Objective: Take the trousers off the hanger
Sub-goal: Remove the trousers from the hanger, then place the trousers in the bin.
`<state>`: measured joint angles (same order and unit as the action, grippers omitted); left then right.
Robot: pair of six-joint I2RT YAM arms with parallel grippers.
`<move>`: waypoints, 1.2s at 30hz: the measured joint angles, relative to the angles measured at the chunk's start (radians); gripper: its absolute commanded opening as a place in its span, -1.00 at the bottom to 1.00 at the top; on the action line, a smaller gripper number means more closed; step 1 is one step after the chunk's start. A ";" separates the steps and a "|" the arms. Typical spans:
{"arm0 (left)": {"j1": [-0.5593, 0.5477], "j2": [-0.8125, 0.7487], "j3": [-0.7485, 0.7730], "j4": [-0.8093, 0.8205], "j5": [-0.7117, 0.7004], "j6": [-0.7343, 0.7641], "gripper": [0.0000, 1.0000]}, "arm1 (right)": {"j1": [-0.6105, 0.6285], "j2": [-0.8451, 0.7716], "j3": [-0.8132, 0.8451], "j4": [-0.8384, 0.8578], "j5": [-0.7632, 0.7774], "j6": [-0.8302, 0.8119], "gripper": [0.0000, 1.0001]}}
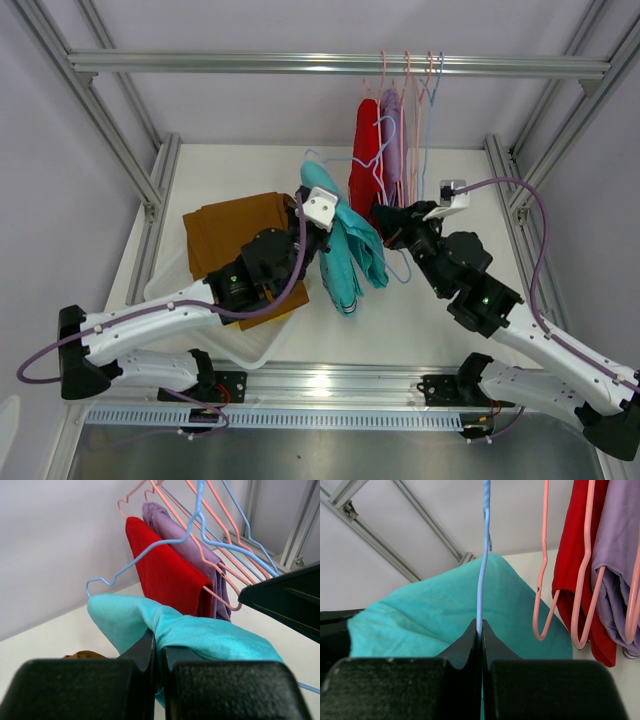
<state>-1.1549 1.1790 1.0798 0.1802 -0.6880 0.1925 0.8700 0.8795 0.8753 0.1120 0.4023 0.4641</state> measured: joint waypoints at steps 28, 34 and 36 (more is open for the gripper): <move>0.000 -0.439 0.221 -0.038 -0.063 0.201 -0.99 | -0.035 0.031 -0.048 0.035 0.000 0.003 -1.00; 0.001 -0.607 0.130 -0.037 -0.114 0.209 -0.99 | -0.044 0.045 -0.054 0.034 0.000 0.003 -1.00; 0.001 -0.670 0.086 -0.040 -0.131 0.209 -0.99 | -0.045 0.045 -0.054 0.034 0.000 0.003 -1.00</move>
<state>-1.1542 0.5087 1.1656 0.1406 -0.8192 0.4015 0.8249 0.9245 0.8211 0.1463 0.4026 0.4671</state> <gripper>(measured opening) 0.020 0.020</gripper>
